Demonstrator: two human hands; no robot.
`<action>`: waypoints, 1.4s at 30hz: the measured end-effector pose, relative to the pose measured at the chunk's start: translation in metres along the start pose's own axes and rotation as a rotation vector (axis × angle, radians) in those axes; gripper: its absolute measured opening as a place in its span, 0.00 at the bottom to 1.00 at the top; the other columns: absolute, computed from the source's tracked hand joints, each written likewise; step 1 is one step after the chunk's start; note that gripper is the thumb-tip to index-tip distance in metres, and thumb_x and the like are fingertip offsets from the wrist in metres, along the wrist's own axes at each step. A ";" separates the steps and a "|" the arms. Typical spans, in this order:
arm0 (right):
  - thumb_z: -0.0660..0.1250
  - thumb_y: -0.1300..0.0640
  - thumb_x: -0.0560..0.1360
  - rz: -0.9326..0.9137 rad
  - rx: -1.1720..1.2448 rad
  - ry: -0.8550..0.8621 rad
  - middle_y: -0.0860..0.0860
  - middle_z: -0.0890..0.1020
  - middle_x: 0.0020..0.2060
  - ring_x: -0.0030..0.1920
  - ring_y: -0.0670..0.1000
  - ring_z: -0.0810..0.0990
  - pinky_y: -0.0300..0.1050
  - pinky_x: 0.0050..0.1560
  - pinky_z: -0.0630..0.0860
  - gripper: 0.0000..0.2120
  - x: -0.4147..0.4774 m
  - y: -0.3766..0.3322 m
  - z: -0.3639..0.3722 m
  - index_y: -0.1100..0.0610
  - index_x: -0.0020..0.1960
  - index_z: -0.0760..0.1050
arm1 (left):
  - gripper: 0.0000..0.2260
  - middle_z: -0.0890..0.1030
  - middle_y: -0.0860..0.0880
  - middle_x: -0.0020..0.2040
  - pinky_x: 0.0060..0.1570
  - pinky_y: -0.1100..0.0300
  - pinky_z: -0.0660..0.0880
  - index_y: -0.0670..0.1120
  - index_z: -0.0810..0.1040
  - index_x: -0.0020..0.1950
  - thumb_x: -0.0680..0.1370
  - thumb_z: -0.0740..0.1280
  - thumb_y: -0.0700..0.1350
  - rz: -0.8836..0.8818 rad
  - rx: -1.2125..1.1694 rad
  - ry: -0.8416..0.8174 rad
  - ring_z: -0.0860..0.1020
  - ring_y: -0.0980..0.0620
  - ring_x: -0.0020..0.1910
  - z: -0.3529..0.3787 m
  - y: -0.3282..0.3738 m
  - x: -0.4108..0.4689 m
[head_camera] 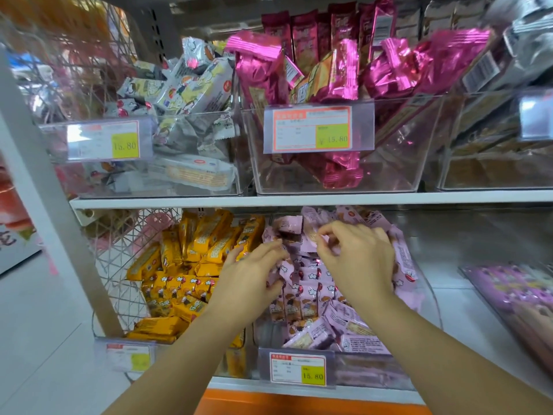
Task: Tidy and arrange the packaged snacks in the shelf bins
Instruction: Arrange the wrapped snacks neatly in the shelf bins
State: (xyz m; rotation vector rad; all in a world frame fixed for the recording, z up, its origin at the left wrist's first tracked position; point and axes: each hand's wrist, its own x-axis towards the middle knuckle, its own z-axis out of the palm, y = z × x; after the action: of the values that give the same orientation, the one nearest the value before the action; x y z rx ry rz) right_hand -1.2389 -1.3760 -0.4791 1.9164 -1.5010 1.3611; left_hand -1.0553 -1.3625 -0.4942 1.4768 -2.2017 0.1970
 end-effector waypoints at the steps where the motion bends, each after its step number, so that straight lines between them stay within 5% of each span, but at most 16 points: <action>1: 0.79 0.56 0.65 -0.004 -0.036 -0.009 0.45 0.79 0.27 0.30 0.51 0.77 0.44 0.40 0.60 0.07 0.001 0.000 0.003 0.51 0.38 0.81 | 0.21 0.64 0.57 0.74 0.73 0.49 0.50 0.56 0.71 0.68 0.76 0.67 0.50 0.008 0.023 -0.031 0.67 0.55 0.70 0.000 0.000 0.000; 8: 0.67 0.44 0.69 -0.082 -0.152 -0.143 0.44 0.83 0.40 0.44 0.54 0.78 0.48 0.45 0.59 0.13 -0.002 0.003 -0.005 0.47 0.50 0.82 | 0.24 0.60 0.59 0.76 0.71 0.51 0.53 0.59 0.67 0.72 0.77 0.62 0.61 0.007 0.183 -0.107 0.63 0.52 0.71 0.004 0.005 0.002; 14: 0.73 0.54 0.69 -0.110 0.032 -0.162 0.44 0.82 0.39 0.38 0.49 0.77 0.43 0.42 0.68 0.07 -0.014 0.011 -0.033 0.51 0.48 0.81 | 0.24 0.59 0.53 0.75 0.69 0.52 0.55 0.57 0.63 0.72 0.78 0.62 0.60 -0.063 0.212 -0.092 0.67 0.50 0.68 0.011 0.022 0.013; 17: 0.71 0.58 0.72 -0.005 0.153 -0.374 0.38 0.78 0.36 0.33 0.42 0.75 0.41 0.36 0.75 0.07 -0.021 0.018 -0.054 0.49 0.49 0.81 | 0.26 0.58 0.52 0.75 0.71 0.51 0.52 0.57 0.61 0.73 0.77 0.62 0.61 -0.095 0.191 -0.109 0.69 0.50 0.68 0.010 0.026 0.014; 22: 0.65 0.51 0.77 0.050 0.126 -0.903 0.41 0.80 0.45 0.43 0.39 0.76 0.32 0.47 0.72 0.12 -0.037 0.036 -0.066 0.49 0.59 0.78 | 0.25 0.67 0.51 0.69 0.71 0.47 0.55 0.54 0.68 0.70 0.75 0.68 0.57 -0.075 0.183 -0.051 0.75 0.49 0.62 0.003 0.022 0.000; 26: 0.66 0.52 0.76 0.067 0.149 -1.101 0.44 0.81 0.50 0.48 0.42 0.77 0.35 0.52 0.72 0.11 -0.047 0.040 -0.062 0.50 0.57 0.78 | 0.19 0.79 0.50 0.48 0.53 0.45 0.75 0.49 0.81 0.50 0.63 0.80 0.50 0.042 0.186 0.071 0.82 0.49 0.40 0.000 0.020 -0.008; 30: 0.63 0.47 0.77 0.056 0.125 -1.250 0.46 0.80 0.50 0.50 0.46 0.78 0.45 0.55 0.75 0.10 -0.046 0.042 -0.058 0.50 0.54 0.77 | 0.14 0.79 0.52 0.42 0.44 0.53 0.78 0.51 0.82 0.44 0.62 0.81 0.48 0.126 0.140 0.115 0.81 0.52 0.35 0.001 0.020 -0.013; 34: 0.62 0.43 0.77 0.057 0.156 -1.333 0.46 0.79 0.51 0.51 0.48 0.78 0.48 0.55 0.75 0.13 -0.040 0.045 -0.056 0.50 0.54 0.77 | 0.09 0.78 0.53 0.50 0.38 0.58 0.78 0.51 0.80 0.51 0.72 0.74 0.45 0.172 -0.003 -0.072 0.80 0.52 0.40 -0.001 0.027 -0.015; 37: 0.67 0.45 0.75 0.056 0.184 -1.326 0.44 0.77 0.52 0.55 0.45 0.76 0.42 0.56 0.73 0.15 -0.034 0.045 -0.063 0.51 0.57 0.76 | 0.10 0.76 0.54 0.57 0.50 0.56 0.77 0.52 0.77 0.59 0.78 0.66 0.48 0.146 -0.119 -0.280 0.78 0.55 0.50 0.003 0.036 -0.013; 42: 0.70 0.46 0.71 0.063 0.206 -1.205 0.40 0.76 0.52 0.52 0.39 0.74 0.39 0.55 0.73 0.20 -0.030 0.046 -0.077 0.43 0.62 0.72 | 0.11 0.79 0.52 0.54 0.50 0.56 0.76 0.52 0.77 0.59 0.77 0.67 0.49 0.114 -0.167 -0.447 0.78 0.53 0.50 0.018 0.047 -0.005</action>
State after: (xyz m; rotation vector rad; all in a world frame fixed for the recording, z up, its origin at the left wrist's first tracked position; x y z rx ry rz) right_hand -1.3151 -1.3196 -0.4800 3.0772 -1.8858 0.2497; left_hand -1.1020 -1.3463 -0.5055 1.4056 -2.5776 -0.3042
